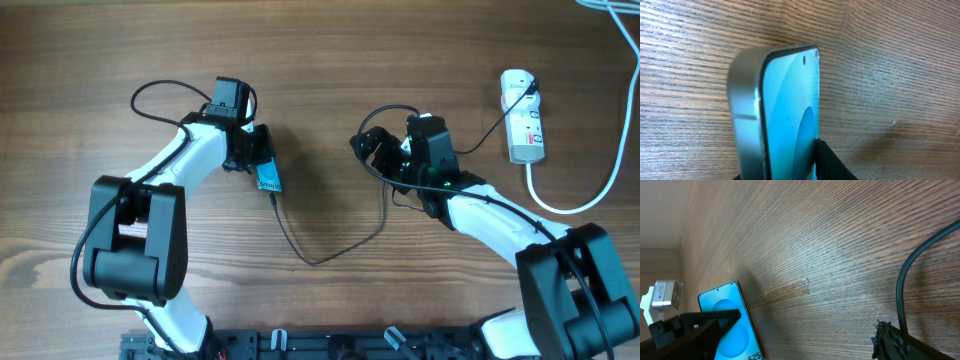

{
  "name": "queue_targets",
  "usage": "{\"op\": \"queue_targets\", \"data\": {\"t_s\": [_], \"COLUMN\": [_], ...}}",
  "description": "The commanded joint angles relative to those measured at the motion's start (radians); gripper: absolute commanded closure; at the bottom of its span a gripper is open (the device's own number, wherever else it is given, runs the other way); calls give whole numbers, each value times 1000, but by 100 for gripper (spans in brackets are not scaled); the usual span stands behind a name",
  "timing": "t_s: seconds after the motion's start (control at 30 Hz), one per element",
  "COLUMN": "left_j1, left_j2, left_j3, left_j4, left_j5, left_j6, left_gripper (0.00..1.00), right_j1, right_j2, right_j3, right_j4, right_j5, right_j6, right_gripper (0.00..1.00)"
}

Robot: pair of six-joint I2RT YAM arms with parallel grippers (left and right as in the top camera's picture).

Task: Plug charger to phone and switch on socket
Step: 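Release the plug and withdraw the right gripper to the right, then lower the phone flat onto the table with the left gripper and release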

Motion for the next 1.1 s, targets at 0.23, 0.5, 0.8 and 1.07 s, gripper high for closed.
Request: {"op": "queue_targets", "data": {"t_s": [0.23, 0.5, 0.8, 1.07], "left_j1": [-4, -4, -4, -4], "left_j2": [8, 8, 8, 8], "left_j3": [-2, -2, -2, -2], "left_j4": [3, 3, 3, 3], "left_j5": [-14, -14, -13, -14], "left_j6": [2, 2, 2, 2], "left_gripper": [66, 64, 58, 54], "right_j1": [-2, -2, -2, -2], "right_j2": [11, 11, 11, 11], "right_j3": [4, 4, 4, 4], "right_j4": [0, 0, 0, 0], "right_j5": [25, 25, 25, 25], "right_j6": [7, 7, 8, 7], "right_gripper": [0, 0, 0, 0]}}
